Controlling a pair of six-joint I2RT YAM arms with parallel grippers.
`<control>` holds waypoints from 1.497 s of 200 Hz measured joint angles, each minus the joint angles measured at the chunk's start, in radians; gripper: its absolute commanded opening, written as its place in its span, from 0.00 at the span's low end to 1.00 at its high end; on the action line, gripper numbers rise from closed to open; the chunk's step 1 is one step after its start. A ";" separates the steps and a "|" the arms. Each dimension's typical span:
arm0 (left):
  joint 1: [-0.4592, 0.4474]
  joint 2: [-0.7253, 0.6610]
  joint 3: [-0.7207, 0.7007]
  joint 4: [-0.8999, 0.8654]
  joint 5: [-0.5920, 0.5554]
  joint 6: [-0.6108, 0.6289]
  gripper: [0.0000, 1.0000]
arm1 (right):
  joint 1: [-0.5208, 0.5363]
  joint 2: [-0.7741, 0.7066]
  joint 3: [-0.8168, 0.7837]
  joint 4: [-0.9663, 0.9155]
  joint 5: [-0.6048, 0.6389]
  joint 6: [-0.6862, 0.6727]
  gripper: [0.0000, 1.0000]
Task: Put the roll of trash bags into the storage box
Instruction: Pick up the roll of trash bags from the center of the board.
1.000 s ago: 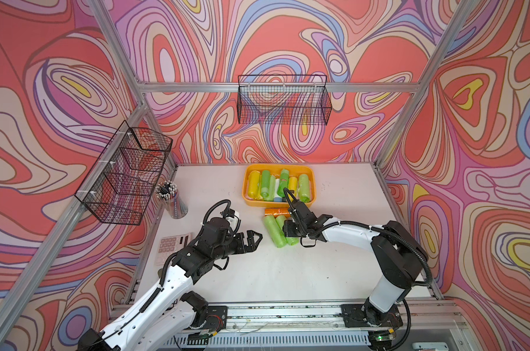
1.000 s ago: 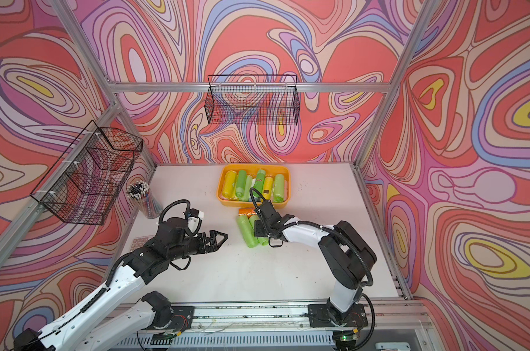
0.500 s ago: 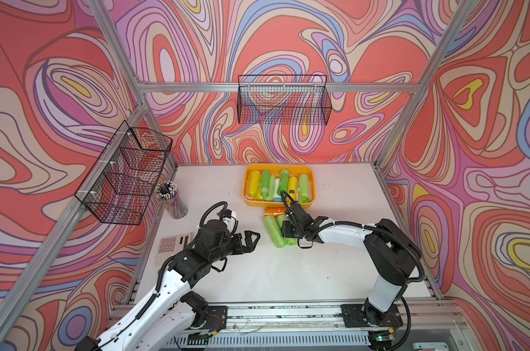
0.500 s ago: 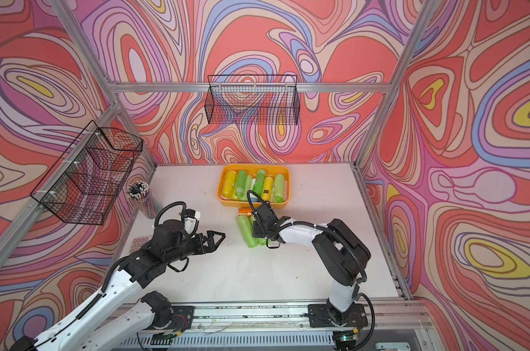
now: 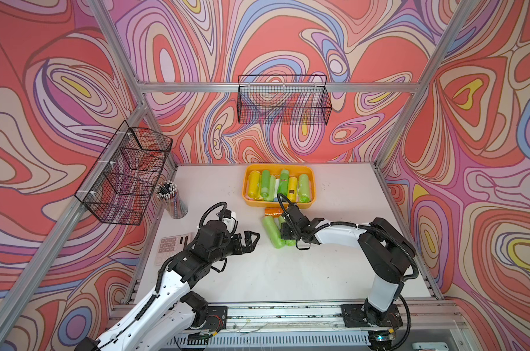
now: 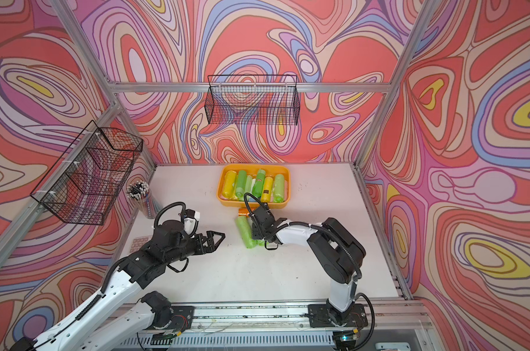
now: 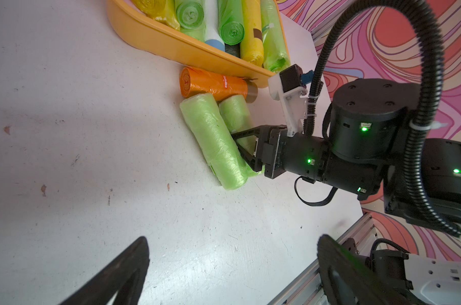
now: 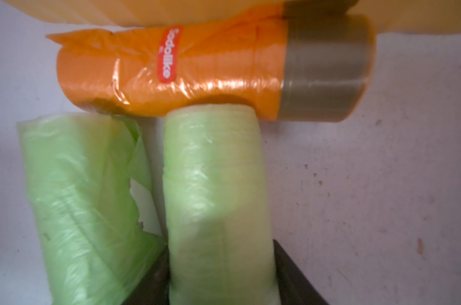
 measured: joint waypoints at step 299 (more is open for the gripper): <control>0.000 0.071 0.005 0.032 -0.003 0.013 1.00 | 0.003 -0.383 -0.188 -0.050 -0.018 0.146 0.31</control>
